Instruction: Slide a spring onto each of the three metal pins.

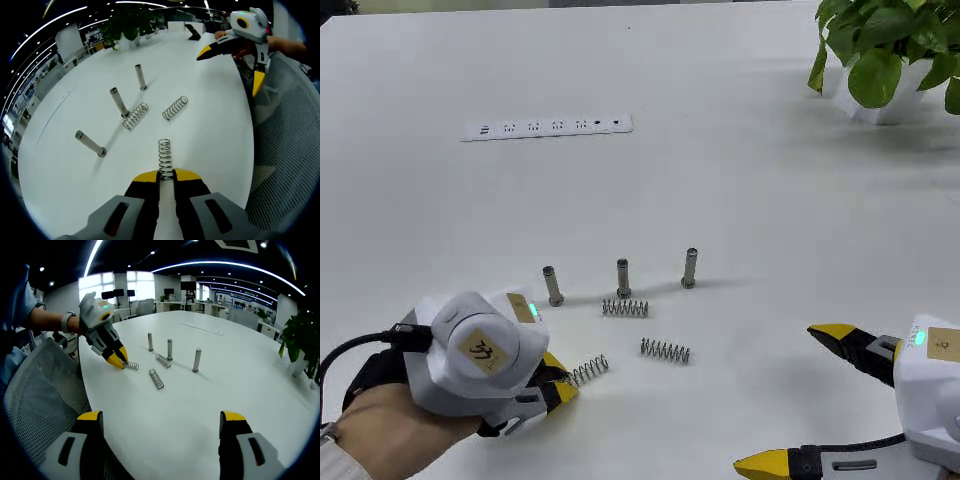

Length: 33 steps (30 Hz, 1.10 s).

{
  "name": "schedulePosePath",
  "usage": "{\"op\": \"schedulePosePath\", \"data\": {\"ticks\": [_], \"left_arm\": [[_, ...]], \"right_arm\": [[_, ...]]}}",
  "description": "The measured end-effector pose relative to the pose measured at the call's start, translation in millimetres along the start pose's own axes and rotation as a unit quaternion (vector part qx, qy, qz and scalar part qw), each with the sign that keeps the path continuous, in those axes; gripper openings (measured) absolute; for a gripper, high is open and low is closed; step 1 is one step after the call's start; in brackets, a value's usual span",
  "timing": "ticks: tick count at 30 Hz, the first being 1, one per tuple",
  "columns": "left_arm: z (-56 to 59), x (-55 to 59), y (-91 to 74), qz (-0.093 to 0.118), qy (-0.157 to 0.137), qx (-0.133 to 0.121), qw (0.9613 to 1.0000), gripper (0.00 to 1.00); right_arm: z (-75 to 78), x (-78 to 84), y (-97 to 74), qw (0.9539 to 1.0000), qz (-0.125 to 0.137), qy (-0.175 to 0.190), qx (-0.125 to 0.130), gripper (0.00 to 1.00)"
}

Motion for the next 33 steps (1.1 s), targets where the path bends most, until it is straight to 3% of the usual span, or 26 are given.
{"op": "schedulePosePath", "data": {"ticks": [7,13,17,23,26,29,33], "left_arm": [[0.3,-1.9,-0.8,0.029,-0.050,0.000,0.9983,0.10],[0.6,-6.5,-2.2,0.045,-0.049,0.000,0.9978,0.10],[5.4,-8.1,-1.5,0.055,-0.033,0.017,0.9978,0.10],[11.9,-23.4,-7.2,0.090,-0.030,0.032,0.9949,0.10],[17.9,-32.9,-8.7,0.128,-0.020,0.049,0.9903,0.10],[20.1,-29.6,-9.4,0.131,-0.023,0.056,0.9895,0.10],[22.5,-36.4,-13.4,0.150,-0.020,0.066,0.9863,0.10]], "right_arm": [[-5.5,-6.1,4.5,0.9999,-0.001,-0.009,-0.008,0.97],[-11.7,-10.1,8.5,0.9997,-0.003,-0.014,-0.019,0.97],[-20.7,-18.9,13.1,0.9991,0.007,0.006,-0.042,0.94],[-35.2,-30.0,20.8,0.9973,0.009,0.001,-0.073,0.89],[-37.7,-35.9,24.7,0.9965,0.007,-0.005,-0.084,0.81],[-43.1,-46.9,27.9,0.9939,0.019,0.015,-0.107,0.71],[-50.6,-53.8,30.7,0.9912,0.016,0.009,-0.131,0.62]]}}
Point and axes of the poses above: the centre of the closed fingertips' face, and the gripper's own axes: y roughly forward along the fingers, z roughly to its right, x roughly out of its underside, the point moved 1 cm from there along -y, roughly backward along the fingers, and after that the axes turned 14 degrees about y, right-handed, at the moved point
